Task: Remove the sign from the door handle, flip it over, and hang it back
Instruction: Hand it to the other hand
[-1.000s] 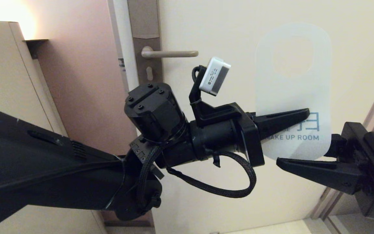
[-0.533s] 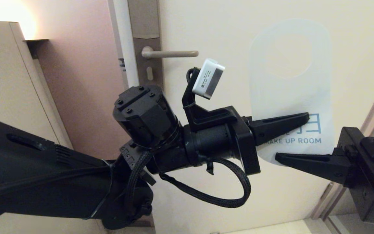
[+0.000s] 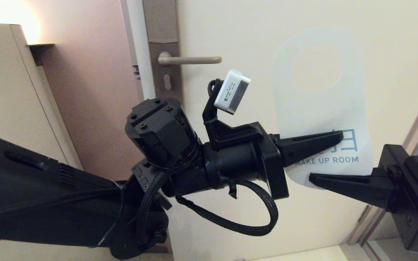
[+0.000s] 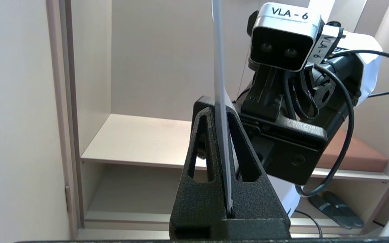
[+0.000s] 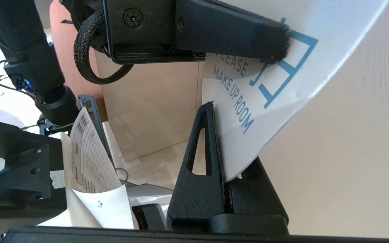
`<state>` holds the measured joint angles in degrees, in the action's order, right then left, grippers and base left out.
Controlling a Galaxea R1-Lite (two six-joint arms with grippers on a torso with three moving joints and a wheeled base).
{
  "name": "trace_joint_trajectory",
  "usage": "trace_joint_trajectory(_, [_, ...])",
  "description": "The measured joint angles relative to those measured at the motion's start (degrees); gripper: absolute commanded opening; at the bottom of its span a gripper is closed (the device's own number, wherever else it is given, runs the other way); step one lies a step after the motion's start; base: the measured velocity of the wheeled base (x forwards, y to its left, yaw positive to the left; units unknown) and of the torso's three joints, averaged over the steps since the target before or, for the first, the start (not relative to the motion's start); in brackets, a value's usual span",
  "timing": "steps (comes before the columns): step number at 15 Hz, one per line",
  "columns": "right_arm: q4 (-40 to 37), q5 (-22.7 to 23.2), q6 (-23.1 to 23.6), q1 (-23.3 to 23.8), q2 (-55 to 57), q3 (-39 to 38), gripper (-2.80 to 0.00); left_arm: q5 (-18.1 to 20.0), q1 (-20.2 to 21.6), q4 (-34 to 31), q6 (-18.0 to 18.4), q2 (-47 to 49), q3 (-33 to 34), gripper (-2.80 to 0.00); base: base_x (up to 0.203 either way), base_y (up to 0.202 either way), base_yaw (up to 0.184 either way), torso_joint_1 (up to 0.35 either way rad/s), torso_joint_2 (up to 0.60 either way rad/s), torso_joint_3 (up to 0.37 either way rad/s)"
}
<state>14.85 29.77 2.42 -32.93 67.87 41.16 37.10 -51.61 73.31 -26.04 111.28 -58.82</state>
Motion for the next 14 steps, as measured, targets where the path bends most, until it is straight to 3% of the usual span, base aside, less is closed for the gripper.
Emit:
trace_joint_trajectory(2, [0.0,0.0,0.0,0.0,0.0,-0.1,-2.8,0.0,0.1,0.0,0.0,-0.3,0.6,-2.8,0.0,0.0,0.0,0.0,0.0,0.0])
trace_joint_trajectory(3, [0.0,0.0,0.0,0.0,0.0,-0.1,-2.8,0.0,0.2,0.0,0.1,-0.4,0.7,-0.44,0.0,0.0,0.0,0.0,0.0,0.0])
trace_joint_trajectory(4, [0.0,0.0,0.0,0.0,0.0,-0.1,-2.8,0.0,0.3,-0.1,0.1,-0.5,0.9,0.0,0.0,0.0,0.0,0.0,0.0,0.0])
trace_joint_trajectory(14, [0.0,0.0,0.0,0.0,-0.2,-0.4,-2.8,0.5,1.3,-0.1,-0.2,-2.3,3.9,0.0,0.0,0.0,0.0,0.0,0.0,0.0])
